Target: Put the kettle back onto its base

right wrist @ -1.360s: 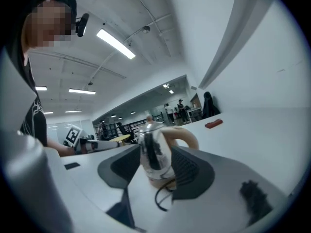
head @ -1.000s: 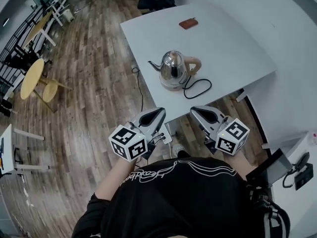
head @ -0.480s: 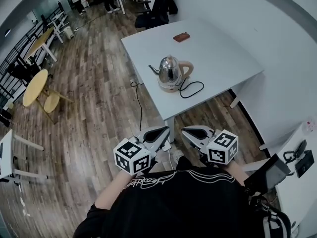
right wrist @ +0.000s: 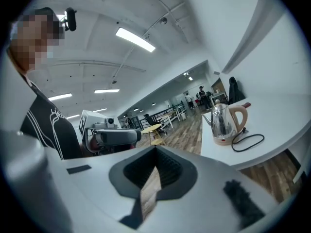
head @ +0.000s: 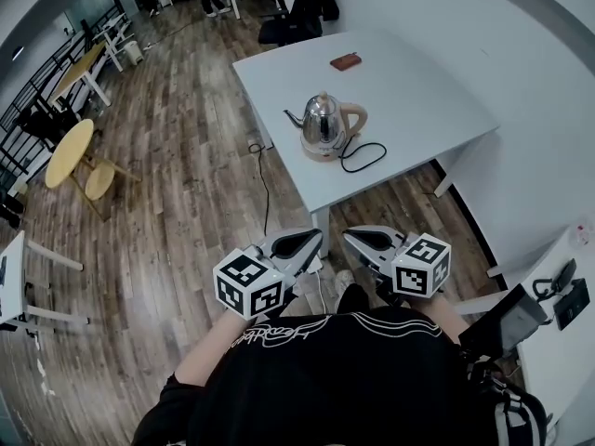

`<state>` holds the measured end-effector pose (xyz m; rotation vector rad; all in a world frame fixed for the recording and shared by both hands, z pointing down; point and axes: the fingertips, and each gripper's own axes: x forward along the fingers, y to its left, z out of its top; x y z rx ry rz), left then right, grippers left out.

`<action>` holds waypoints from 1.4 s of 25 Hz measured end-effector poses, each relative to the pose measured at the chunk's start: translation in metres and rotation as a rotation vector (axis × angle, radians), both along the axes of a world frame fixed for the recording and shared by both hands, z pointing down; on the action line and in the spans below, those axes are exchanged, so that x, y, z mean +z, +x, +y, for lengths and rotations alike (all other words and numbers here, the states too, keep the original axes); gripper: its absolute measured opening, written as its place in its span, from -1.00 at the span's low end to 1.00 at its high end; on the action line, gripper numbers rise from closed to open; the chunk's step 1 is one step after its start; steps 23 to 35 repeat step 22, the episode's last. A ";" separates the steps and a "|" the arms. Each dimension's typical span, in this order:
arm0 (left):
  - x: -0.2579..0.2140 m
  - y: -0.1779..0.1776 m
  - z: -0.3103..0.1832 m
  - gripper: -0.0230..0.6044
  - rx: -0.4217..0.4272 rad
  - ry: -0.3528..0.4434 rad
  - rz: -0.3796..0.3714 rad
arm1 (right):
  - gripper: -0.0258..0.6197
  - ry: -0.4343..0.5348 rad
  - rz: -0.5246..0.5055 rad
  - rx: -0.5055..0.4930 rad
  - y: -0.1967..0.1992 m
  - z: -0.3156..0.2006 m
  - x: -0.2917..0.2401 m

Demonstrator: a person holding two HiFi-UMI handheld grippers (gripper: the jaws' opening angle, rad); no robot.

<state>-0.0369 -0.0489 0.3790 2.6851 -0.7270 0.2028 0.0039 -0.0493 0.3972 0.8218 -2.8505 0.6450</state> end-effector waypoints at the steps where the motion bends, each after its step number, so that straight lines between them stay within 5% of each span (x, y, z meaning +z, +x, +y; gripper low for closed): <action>1: 0.000 -0.001 0.001 -0.91 0.001 -0.001 0.000 | -0.91 -0.009 -0.015 0.004 0.000 0.000 -0.001; 15: 0.009 -0.009 0.016 -0.91 -0.007 -0.097 0.063 | -0.91 -0.039 -0.049 0.030 -0.004 0.016 0.005; 35: 0.008 -0.005 0.016 -0.91 -0.007 -0.097 0.057 | -0.91 -0.035 -0.039 0.051 0.001 0.018 0.008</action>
